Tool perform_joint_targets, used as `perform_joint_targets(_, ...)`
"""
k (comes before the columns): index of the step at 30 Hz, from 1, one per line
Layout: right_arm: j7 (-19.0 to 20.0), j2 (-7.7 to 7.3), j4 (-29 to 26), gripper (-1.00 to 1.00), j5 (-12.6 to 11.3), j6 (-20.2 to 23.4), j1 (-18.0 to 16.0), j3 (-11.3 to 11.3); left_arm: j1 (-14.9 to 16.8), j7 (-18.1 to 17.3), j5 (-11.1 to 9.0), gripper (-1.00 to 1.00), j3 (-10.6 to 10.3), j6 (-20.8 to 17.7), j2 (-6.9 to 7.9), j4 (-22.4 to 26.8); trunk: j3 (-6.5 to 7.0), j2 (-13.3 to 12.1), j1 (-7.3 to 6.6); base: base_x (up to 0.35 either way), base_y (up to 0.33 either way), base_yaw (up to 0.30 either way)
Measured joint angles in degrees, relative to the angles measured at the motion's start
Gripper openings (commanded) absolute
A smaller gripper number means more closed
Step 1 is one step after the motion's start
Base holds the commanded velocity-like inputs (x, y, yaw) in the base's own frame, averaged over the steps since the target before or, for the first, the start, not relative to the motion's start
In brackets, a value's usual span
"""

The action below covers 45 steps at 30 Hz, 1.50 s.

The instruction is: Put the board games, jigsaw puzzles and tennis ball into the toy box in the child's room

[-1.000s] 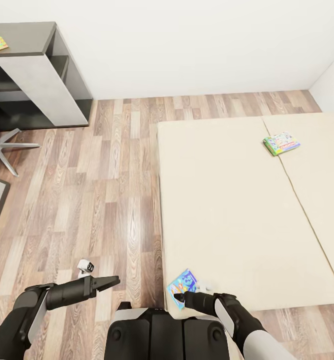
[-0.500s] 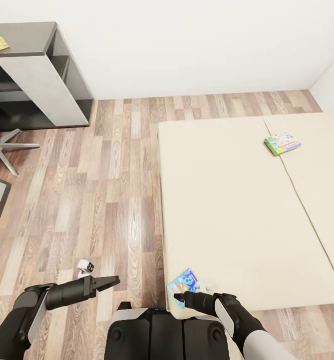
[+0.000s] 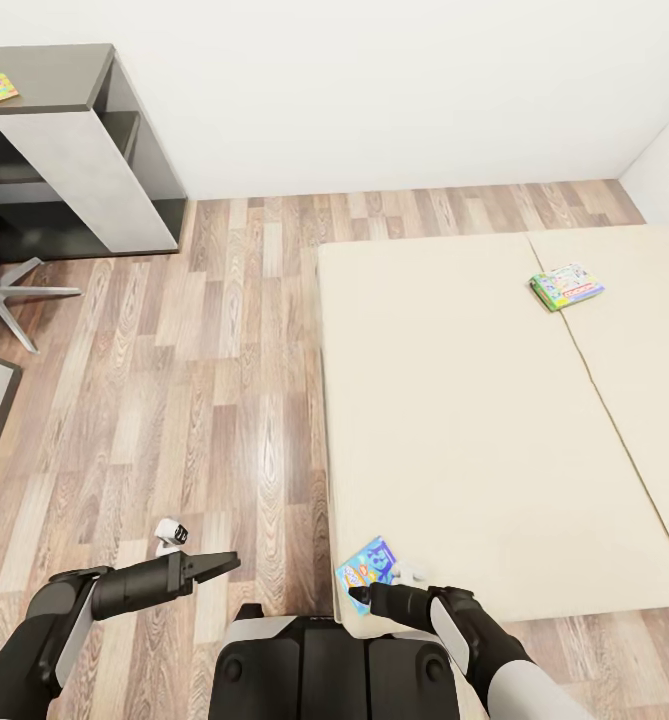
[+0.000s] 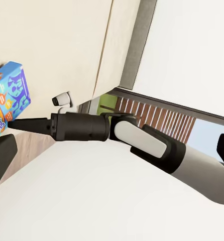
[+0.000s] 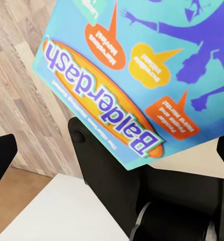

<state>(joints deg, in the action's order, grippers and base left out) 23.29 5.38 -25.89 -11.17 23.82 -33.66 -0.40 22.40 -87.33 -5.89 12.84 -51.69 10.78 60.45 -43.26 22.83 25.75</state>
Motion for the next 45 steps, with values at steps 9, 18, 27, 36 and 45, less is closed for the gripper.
perform_joint_targets(9, 0.02, -0.02, -0.01, 1.0, -0.07, 0.0, 0.0, 0.0, 0.0, 0.0, 0.0, 1.0, 0.0, 0.0, -0.03, 0.0, 0.0, 0.0, 0.0, 0.0, 0.0, 0.0)
perform_joint_targets(18, 0.01, -0.02, -0.03, 1.0, -0.08, -0.02, 0.0, 0.0, 0.0, 0.0, 0.0, 1.0, 0.0, 0.0, -0.01, 0.0, 0.0, 0.0, 0.0, 0.0, 0.0, 0.0)
perform_joint_targets(27, -0.03, -0.02, -0.03, 1.0, -0.08, -0.01, 0.0, 0.0, 0.0, -0.01, 0.0, 1.0, 0.0, 0.0, -0.04, 0.0, 0.0, 0.0, 0.0, 0.0, 0.032, 0.0)
perform_joint_targets(36, -0.05, -0.02, 0.0, 1.0, -0.08, 0.0, 0.0, 0.0, 0.0, 0.01, 0.0, 1.0, 0.0, 0.06, -0.06, 0.0, 0.0, 0.0, 0.0, 0.0, 0.005, 0.0)
perform_joint_targets(45, -0.04, -0.02, -0.02, 1.0, -0.09, -0.04, 0.0, 0.0, 0.0, 0.01, 0.0, 1.0, 0.0, 0.02, -0.07, 0.0, 0.0, 0.0, 0.0, 0.0, 0.001, 0.0)
